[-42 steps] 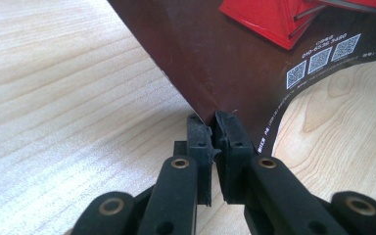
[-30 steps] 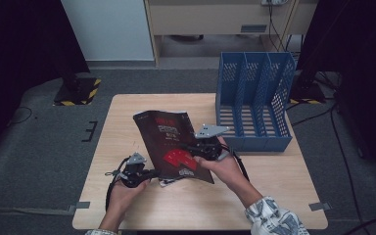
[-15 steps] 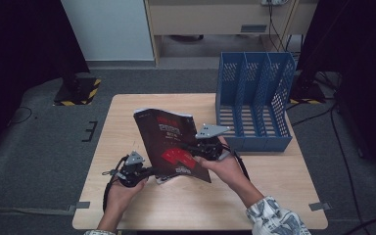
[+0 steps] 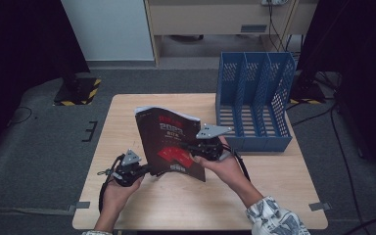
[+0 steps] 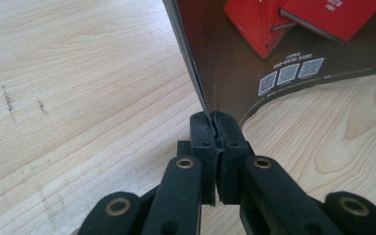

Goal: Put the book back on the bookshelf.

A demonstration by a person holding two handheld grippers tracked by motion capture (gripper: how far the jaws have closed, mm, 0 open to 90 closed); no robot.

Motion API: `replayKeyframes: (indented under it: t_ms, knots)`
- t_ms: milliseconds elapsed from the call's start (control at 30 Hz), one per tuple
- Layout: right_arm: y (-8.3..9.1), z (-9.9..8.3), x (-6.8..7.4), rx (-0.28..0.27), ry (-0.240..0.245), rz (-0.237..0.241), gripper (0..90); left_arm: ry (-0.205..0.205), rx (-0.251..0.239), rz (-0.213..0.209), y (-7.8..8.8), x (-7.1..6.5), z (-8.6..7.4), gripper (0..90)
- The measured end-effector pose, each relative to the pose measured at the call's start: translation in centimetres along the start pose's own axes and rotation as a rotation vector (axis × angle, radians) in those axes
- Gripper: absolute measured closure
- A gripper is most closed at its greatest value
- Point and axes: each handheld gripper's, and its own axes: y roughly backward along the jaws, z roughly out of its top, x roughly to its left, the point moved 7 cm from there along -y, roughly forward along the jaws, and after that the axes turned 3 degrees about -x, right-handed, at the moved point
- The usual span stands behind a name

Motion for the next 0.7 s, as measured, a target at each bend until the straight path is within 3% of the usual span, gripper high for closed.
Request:
replayKeyframes:
  t_ms: [167, 567, 700]
  knots:
    - [1.0, 1.2, 0.2, -0.026, 0.019, 0.015, 71.8, -0.005, -0.004, 0.001, 0.0, -0.1, 0.1, 88.0]
    - [3.9, 4.2, -0.7, -0.112, 0.021, 0.027, 65.0, -0.031, -0.019, 0.003, 0.1, -0.7, 0.3, 88.0]
    - [4.1, 5.0, -0.5, -0.103, 0.036, 0.05, 63.2, -0.035, -0.018, 0.003, 0.1, -0.7, 0.3, 88.0]
